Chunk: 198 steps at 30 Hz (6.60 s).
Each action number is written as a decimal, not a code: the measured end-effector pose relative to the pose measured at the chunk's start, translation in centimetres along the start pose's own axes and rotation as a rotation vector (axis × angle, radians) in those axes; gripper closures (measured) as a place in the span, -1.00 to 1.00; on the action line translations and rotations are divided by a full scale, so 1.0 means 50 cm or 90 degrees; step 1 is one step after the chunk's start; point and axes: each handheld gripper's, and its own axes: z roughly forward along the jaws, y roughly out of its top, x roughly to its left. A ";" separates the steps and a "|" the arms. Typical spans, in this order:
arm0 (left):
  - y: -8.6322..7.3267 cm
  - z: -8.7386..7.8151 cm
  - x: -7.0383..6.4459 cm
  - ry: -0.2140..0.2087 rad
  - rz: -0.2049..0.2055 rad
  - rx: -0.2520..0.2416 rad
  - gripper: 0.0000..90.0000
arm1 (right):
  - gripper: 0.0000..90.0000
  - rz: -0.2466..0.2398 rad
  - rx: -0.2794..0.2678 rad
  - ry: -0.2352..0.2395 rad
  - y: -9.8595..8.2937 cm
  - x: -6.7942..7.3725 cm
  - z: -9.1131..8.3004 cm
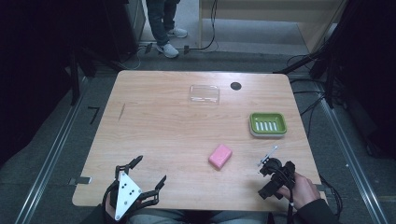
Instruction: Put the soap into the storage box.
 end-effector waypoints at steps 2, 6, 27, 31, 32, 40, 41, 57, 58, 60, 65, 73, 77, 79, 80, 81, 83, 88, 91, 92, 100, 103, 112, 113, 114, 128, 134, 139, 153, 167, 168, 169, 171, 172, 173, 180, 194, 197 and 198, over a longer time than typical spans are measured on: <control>0.000 0.000 -0.001 -0.002 0.002 0.000 -0.70 | -1.00 -0.002 -0.004 -0.001 0.000 0.001 0.000; -0.001 -0.002 0.002 0.002 -0.002 0.000 -0.70 | -1.00 -0.006 -0.006 -0.002 0.004 0.005 -0.001; -0.001 -0.001 0.001 -0.001 -0.001 0.002 -0.70 | -1.00 -0.036 -0.039 0.005 0.066 0.042 -0.015; -0.001 -0.001 0.001 -0.002 -0.002 0.000 -0.70 | -1.00 -0.028 -0.046 0.016 0.082 0.050 -0.017; -0.001 -0.001 0.001 -0.001 -0.004 0.000 -0.70 | -1.00 -0.029 -0.046 0.018 0.088 0.052 -0.018; -0.001 -0.003 0.001 -0.003 -0.001 0.001 -0.70 | -1.00 -0.030 -0.049 0.017 0.110 0.059 -0.023; -0.001 -0.003 0.001 -0.002 -0.002 0.000 -0.70 | -1.00 -0.034 -0.049 0.016 0.114 0.059 -0.025; -0.001 -0.003 0.001 0.000 -0.003 0.000 -0.70 | -1.00 -0.033 -0.071 0.031 0.156 0.064 -0.039; -0.001 -0.003 0.001 0.000 -0.003 0.000 -0.70 | -1.00 -0.032 -0.071 0.032 0.161 0.065 -0.039; -0.002 -0.004 0.001 0.002 -0.005 0.000 -0.70 | -1.00 -0.038 -0.069 0.032 0.170 0.067 -0.038; -0.002 -0.004 0.001 0.001 -0.004 0.000 -0.70 | -1.00 -0.043 -0.069 0.038 0.189 0.070 -0.036; -0.002 -0.004 0.002 0.001 -0.005 0.000 -0.70 | -1.00 -0.046 -0.074 0.040 0.224 0.075 -0.038; -0.002 -0.005 0.003 0.003 -0.007 -0.001 -0.70 | -1.00 -0.048 -0.079 0.044 0.237 0.074 -0.040; -0.002 -0.005 0.002 0.000 -0.006 0.000 -0.70 | -1.00 -0.046 -0.080 0.046 0.244 0.078 -0.040; -0.002 -0.005 0.002 0.000 -0.006 0.000 -0.70 | -1.00 -0.047 -0.079 0.047 0.248 0.080 -0.040; -0.001 -0.005 0.002 0.001 -0.007 -0.001 -0.70 | -1.00 -0.047 -0.079 0.047 0.248 0.080 -0.040; -0.001 -0.005 0.003 0.002 -0.008 -0.001 -0.70 | -1.00 -0.052 -0.083 0.047 0.256 0.082 -0.038; -0.002 -0.006 0.003 0.001 -0.008 -0.003 -0.70 | -1.00 -0.054 -0.081 0.061 0.273 0.084 -0.034; -0.002 -0.006 0.003 0.004 -0.012 -0.003 -0.70 | -1.00 -0.051 -0.083 0.063 0.284 0.085 -0.031; -0.002 -0.006 0.003 0.001 -0.008 -0.002 -0.70 | -1.00 -0.053 -0.083 0.063 0.286 0.085 -0.030; -0.002 -0.006 0.004 0.002 -0.008 -0.004 -0.70 | -1.00 -0.074 -0.065 0.064 0.308 0.089 -0.010; -0.002 -0.006 0.003 0.000 -0.007 -0.003 -0.70 | -1.00 -0.082 -0.054 0.058 0.317 0.092 -0.001; -0.002 -0.006 0.003 0.000 -0.005 -0.002 -0.70 | -0.82 -0.107 -0.025 0.053 0.336 0.094 0.013; -0.002 -0.006 0.003 0.001 -0.006 -0.004 -0.70 | -0.83 -0.109 -0.023 0.050 0.337 0.095 0.013; -0.002 -0.007 0.003 0.001 -0.007 -0.004 -0.70 | -0.81 -0.109 -0.022 0.049 0.339 0.097 0.016; -0.002 -0.006 0.003 0.000 -0.004 -0.004 -0.70 | -0.70 -0.118 -0.005 0.040 0.342 0.103 0.024; -0.002 -0.007 0.003 0.001 -0.007 -0.005 -0.70 | -0.70 -0.124 -0.003 0.039 0.342 0.102 0.024; -0.002 -0.006 0.003 0.001 -0.007 -0.005 -0.70 | -0.69 -0.133 0.005 0.031 0.341 0.104 0.023; -0.002 -0.007 0.004 0.002 -0.005 -0.005 -0.70 | -0.69 -0.131 0.001 0.018 0.326 0.096 0.001; -0.002 -0.007 0.003 0.003 -0.006 -0.006 -0.70 | -0.69 -0.105 0.004 0.018 0.305 0.073 -0.015; -0.002 -0.007 0.003 0.002 -0.007 -0.007 -0.70 | -0.69 -0.108 0.004 0.017 0.304 0.070 -0.016; -0.002 -0.007 0.003 0.002 -0.007 -0.007 -0.70 | -0.69 -0.101 0.003 0.018 0.302 0.068 -0.016; -0.002 -0.007 0.003 0.003 -0.007 -0.007 -0.70 | -0.69 -0.102 0.006 0.018 0.300 0.062 -0.018; -0.002 -0.007 0.003 0.003 -0.007 -0.007 -0.70 | -0.69 -0.097 0.004 0.017 0.298 0.060 -0.018; -0.002 -0.007 0.003 0.003 -0.007 -0.007 -0.70 | -0.69 -0.097 0.004 0.017 0.296 0.057 -0.019; -0.002 -0.007 0.003 0.002 -0.007 -0.007 -0.70 | -0.69 -0.081 0.008 0.014 0.285 0.038 -0.022; -0.002 -0.007 0.004 0.002 -0.007 -0.009 -0.70 | -0.69 -0.047 0.017 0.009 0.264 -0.006 -0.024; -0.002 -0.007 0.004 0.002 -0.007 -0.009 -0.70 | -0.69 -0.039 0.016 0.008 0.260 -0.013 -0.025; -0.002 -0.008 0.004 0.002 -0.008 -0.009 -0.70 | -0.69 -0.040 0.016 0.006 0.259 -0.017 -0.025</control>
